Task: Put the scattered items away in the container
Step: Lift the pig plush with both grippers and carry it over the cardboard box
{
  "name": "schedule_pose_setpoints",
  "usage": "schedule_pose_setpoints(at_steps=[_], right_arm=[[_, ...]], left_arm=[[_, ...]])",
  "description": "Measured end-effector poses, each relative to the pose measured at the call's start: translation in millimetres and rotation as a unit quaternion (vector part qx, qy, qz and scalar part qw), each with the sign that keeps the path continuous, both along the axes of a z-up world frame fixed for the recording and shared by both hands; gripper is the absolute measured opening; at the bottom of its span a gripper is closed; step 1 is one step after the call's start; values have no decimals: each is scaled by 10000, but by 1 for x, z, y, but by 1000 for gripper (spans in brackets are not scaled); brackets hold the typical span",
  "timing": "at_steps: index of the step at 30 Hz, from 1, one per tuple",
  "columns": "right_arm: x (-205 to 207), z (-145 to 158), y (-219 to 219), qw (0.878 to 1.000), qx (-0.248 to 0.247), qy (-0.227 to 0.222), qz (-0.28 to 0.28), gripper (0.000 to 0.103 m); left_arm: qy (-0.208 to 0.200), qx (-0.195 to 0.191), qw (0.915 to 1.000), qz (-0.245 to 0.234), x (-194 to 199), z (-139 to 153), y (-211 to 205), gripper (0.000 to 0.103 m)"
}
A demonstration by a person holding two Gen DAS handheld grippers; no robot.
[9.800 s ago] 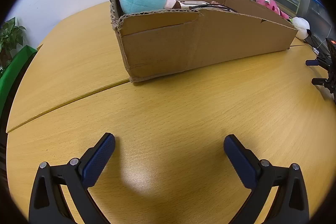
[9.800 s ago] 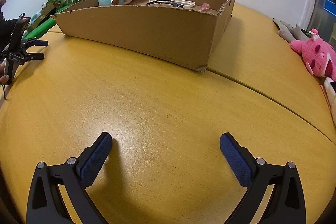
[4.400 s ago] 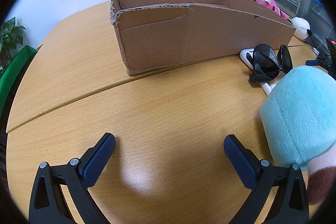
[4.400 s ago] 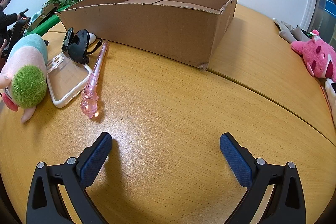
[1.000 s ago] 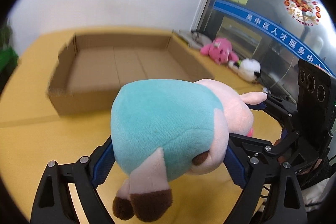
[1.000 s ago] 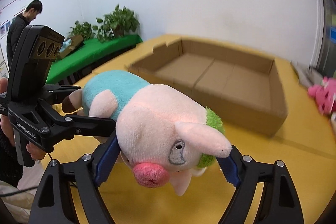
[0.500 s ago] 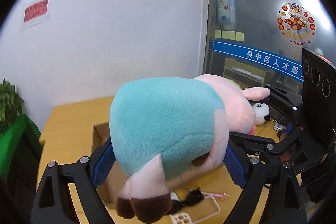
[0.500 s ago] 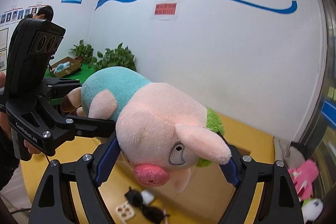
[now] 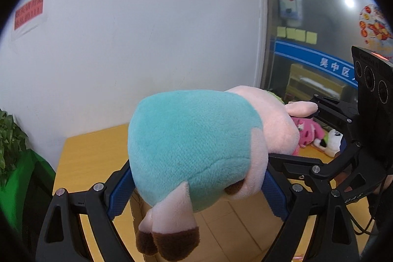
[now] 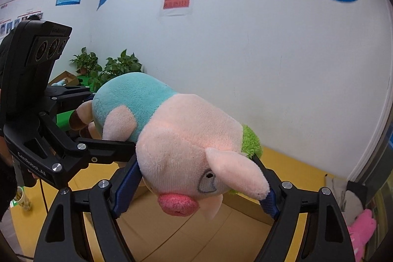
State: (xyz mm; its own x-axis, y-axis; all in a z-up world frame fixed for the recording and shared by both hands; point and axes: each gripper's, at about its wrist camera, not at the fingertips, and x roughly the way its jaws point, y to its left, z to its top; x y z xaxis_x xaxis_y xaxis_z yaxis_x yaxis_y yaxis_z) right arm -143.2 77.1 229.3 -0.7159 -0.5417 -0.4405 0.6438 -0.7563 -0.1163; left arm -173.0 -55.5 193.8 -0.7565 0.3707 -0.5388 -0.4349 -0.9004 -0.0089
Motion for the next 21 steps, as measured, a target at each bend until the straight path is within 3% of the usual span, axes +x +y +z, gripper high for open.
schedule_pose_setpoints(at_steps=[7, 14, 21], right_arm=[[-92, -81, -15, 9973, 13, -727, 20, 85], [-148, -172, -34, 9895, 214, -1427, 76, 85], [-175, -223, -53, 9826, 236, -1830, 188, 84]], left_arm=[[-731, 28, 9973, 41, -81, -92, -14, 90], [-1460, 47, 9892, 102, -128, -180, -32, 90], [-1917, 34, 9809, 319, -151, -218, -44, 90]])
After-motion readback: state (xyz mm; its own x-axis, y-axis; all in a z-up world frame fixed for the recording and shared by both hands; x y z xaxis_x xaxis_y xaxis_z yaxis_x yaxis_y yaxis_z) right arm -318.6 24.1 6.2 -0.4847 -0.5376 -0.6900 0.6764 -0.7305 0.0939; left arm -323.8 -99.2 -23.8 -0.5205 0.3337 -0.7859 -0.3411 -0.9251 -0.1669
